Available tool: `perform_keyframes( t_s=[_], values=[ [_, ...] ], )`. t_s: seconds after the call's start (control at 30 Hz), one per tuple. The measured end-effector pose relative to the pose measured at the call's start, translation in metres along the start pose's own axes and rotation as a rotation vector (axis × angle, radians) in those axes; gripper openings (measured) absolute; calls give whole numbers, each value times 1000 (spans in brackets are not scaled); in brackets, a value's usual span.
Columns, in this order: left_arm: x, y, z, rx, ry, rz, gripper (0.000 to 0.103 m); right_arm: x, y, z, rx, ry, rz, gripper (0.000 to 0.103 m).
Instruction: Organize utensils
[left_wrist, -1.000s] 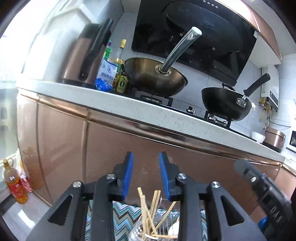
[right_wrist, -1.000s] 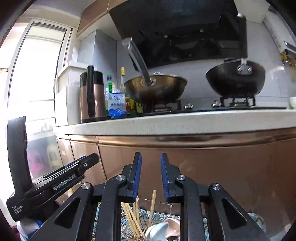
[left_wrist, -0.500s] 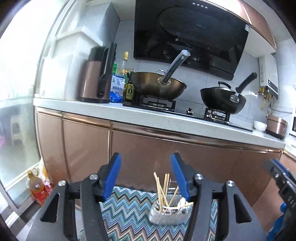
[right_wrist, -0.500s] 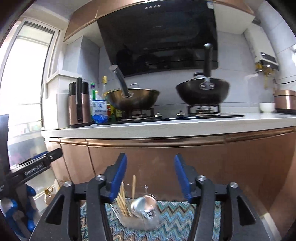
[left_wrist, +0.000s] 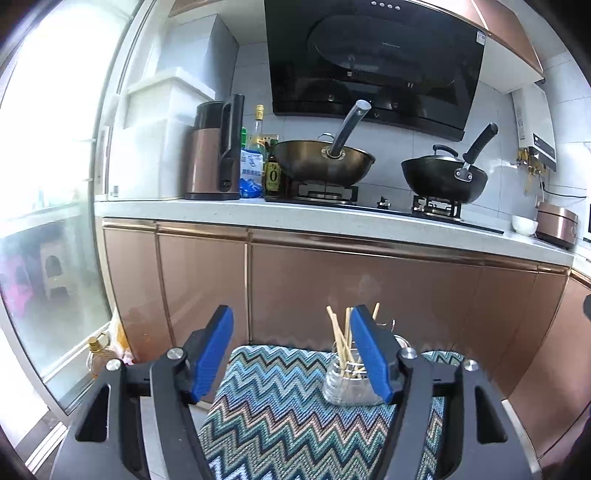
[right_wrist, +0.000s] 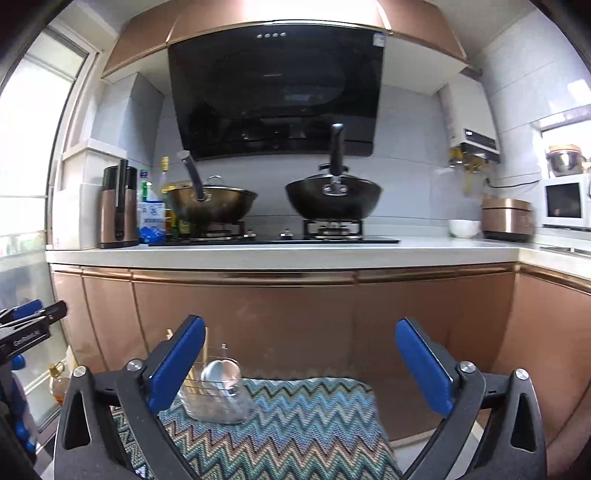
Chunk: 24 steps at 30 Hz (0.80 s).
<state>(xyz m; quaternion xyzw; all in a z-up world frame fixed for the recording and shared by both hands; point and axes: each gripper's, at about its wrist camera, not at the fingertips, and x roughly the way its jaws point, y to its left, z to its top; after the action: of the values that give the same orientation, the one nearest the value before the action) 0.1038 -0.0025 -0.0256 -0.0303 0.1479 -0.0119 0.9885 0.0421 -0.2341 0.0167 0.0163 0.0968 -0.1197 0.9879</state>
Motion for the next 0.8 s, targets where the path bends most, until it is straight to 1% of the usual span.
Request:
perform_keyframes(
  t_s=[0.13, 0.3, 0.37, 0.67, 0.73, 0.8],
  values=[
    [-17, 7, -3, -6, -22, 33, 68, -13, -8, 0, 18, -12, -31, 103],
    [-31, 11, -8, 6, -37, 73, 72, -27, -12, -5, -12, -22, -113, 103],
    [-34, 11, -10, 16, -43, 89, 73, -30, -13, -6, -19, -18, -133, 103],
    [-37, 9, -19, 75, -81, 214, 75, -34, -15, -10, -51, -1, -221, 103],
    [-37, 9, -20, 82, -82, 217, 75, -34, -14, -10, -60, 1, -233, 103],
    [-37, 8, -21, 82, -70, 190, 75, -34, -13, -11, -66, 3, -237, 103]
  ],
)
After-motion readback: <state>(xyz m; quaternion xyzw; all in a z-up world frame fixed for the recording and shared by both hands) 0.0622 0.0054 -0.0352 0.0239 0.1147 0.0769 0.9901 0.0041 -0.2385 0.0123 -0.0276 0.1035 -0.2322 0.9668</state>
